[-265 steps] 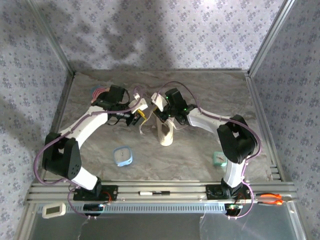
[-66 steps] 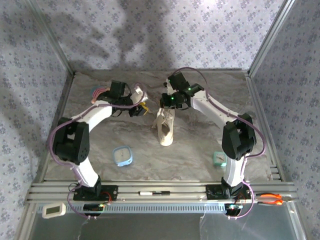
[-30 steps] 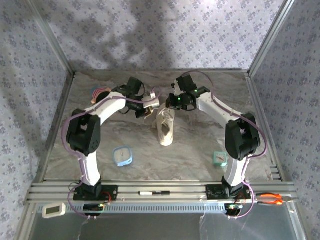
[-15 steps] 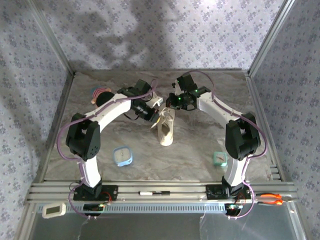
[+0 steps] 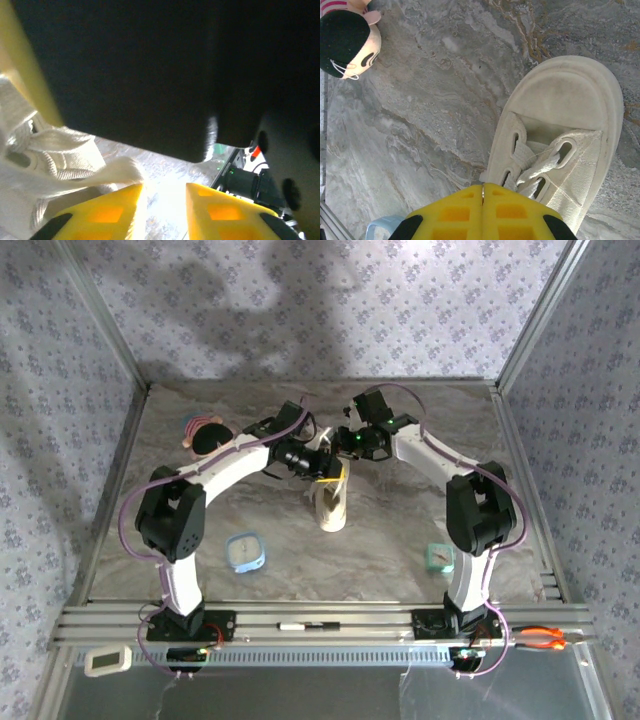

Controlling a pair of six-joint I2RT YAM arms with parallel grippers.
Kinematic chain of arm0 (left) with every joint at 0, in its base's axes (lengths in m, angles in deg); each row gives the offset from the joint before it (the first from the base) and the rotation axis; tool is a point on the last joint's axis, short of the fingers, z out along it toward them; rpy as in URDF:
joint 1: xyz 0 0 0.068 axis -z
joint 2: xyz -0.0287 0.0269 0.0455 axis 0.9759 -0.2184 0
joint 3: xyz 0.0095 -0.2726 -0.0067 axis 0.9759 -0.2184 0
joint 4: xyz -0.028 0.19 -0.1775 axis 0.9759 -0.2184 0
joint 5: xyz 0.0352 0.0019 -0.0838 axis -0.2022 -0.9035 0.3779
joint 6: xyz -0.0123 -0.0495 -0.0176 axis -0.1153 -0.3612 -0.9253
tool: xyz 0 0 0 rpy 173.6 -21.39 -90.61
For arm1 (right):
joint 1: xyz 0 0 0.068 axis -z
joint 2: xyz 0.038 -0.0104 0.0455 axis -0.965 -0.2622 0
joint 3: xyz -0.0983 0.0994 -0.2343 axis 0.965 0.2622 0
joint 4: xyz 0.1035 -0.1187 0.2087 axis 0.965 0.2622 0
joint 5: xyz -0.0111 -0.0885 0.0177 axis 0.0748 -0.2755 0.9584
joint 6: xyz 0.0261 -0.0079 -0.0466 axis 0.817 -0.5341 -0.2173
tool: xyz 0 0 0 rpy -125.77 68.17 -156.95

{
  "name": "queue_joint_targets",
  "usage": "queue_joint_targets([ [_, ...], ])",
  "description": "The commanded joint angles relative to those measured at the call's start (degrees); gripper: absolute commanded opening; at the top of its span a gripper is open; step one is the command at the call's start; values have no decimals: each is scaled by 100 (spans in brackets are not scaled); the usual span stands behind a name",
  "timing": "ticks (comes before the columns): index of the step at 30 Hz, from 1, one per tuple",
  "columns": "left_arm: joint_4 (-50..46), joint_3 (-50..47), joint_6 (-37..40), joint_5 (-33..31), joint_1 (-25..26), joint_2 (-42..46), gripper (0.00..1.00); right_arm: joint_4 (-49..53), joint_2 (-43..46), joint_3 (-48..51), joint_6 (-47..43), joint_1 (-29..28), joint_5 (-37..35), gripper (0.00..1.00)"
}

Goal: Tie the shoes

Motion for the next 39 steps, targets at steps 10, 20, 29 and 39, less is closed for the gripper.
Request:
queue_joint_targets([
  [10,-520,175,1050,-164,-81,391,39,-53,80,84,-24,9,0,0],
  [20,364,-739,2562,-751,-629,1323,42,-54,274,169,-102,10,-46,0],
  [29,2634,-1959,4015,-608,-666,1458,44,14,468,14,-49,-79,-111,0],
  [39,3557,-1968,4169,-567,-532,916,44,200,374,-313,-40,-240,-185,0],
])
